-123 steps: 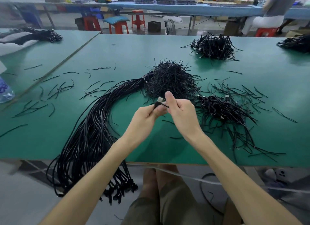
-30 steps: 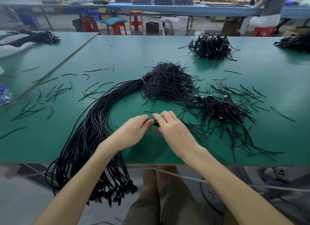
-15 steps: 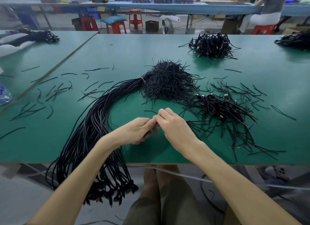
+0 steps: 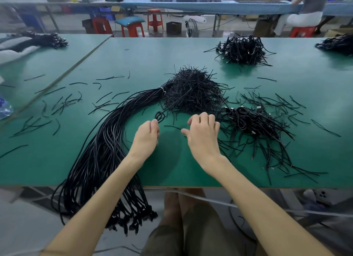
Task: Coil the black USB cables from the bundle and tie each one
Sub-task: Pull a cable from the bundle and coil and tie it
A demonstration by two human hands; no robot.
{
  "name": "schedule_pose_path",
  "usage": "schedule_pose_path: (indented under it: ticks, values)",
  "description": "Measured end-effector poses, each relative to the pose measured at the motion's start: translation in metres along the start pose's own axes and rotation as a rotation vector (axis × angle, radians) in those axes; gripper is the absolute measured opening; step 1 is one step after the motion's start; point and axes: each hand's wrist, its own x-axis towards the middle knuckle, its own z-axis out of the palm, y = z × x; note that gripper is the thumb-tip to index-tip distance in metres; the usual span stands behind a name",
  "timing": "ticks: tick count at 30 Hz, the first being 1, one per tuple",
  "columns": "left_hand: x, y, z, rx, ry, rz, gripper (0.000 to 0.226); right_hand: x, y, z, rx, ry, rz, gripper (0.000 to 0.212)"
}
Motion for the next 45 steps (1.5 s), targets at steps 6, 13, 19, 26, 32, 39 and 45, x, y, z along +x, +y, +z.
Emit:
schedule_pose_path:
  ticks: [6, 13, 19, 26, 32, 39, 45]
  values:
    - [0.0, -0.003, 0.005, -0.078, -0.005, -0.028, 0.037, 0.014, -0.008, 0.016, 0.015, -0.135, 0.126, 0.029]
    - [-0.002, -0.005, 0.003, -0.163, -0.029, -0.039, 0.037, 0.017, -0.011, 0.016, -0.04, -0.171, 0.096, 0.026]
    - [-0.001, -0.006, 0.004, -0.15, -0.03, -0.052, 0.034, 0.01, -0.012, 0.008, 0.322, -0.046, 0.239, 0.01]
    - [0.0, -0.005, 0.006, -0.05, -0.024, -0.009, 0.041, 0.005, -0.036, -0.003, 1.006, -0.108, 0.246, 0.006]
    - [-0.005, -0.004, 0.004, -0.02, -0.076, 0.079, 0.043, -0.003, -0.041, 0.014, 1.147, -0.232, 0.362, 0.013]
    - [-0.007, -0.006, 0.003, -0.091, -0.119, 0.106, 0.043, -0.005, -0.027, 0.014, 1.275, -0.271, 0.355, 0.017]
    - [-0.008, -0.003, 0.002, -0.17, -0.134, 0.073, 0.041, -0.006, -0.019, 0.011, 1.435, -0.326, 0.353, 0.026]
